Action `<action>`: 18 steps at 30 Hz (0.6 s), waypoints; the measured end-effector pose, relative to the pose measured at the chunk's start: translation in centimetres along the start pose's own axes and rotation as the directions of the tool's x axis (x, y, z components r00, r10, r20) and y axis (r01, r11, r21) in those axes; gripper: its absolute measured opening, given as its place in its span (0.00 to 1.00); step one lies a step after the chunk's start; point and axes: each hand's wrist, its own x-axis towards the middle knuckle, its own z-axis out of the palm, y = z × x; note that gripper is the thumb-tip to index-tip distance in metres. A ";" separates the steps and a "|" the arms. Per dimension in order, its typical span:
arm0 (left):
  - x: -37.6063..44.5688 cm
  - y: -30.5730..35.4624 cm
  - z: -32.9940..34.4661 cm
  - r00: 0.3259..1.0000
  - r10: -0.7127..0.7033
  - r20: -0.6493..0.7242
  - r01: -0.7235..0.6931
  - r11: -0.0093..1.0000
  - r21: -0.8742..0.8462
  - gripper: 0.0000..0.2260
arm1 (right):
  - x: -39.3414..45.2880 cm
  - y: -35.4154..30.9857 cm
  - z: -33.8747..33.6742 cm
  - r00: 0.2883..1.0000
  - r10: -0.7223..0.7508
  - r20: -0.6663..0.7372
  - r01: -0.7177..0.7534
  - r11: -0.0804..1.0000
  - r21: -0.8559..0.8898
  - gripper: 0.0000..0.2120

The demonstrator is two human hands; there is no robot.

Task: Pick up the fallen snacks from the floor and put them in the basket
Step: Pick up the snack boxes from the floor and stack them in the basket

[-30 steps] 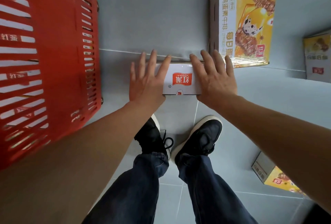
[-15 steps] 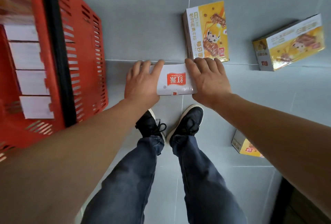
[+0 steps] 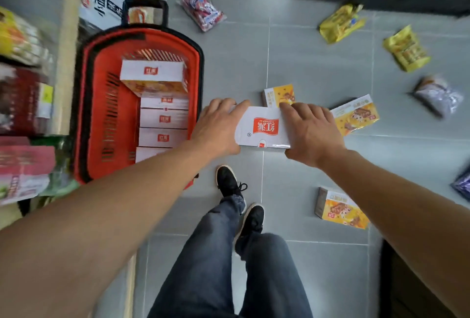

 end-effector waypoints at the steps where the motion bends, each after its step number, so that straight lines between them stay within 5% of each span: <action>1: -1.1 0.1 -1.3 1.000 0.012 -0.010 -0.012 1.000 0.011 0.44 | -0.9 -0.7 -1.3 1.000 -0.007 -0.006 0.007 1.000 0.003 0.48; 18: -23.4 -7.1 -15.2 0.994 -0.098 -0.058 0.105 0.984 0.144 0.51 | -12.3 -19.0 -13.7 0.970 -0.224 -0.094 0.223 0.974 -0.021 0.51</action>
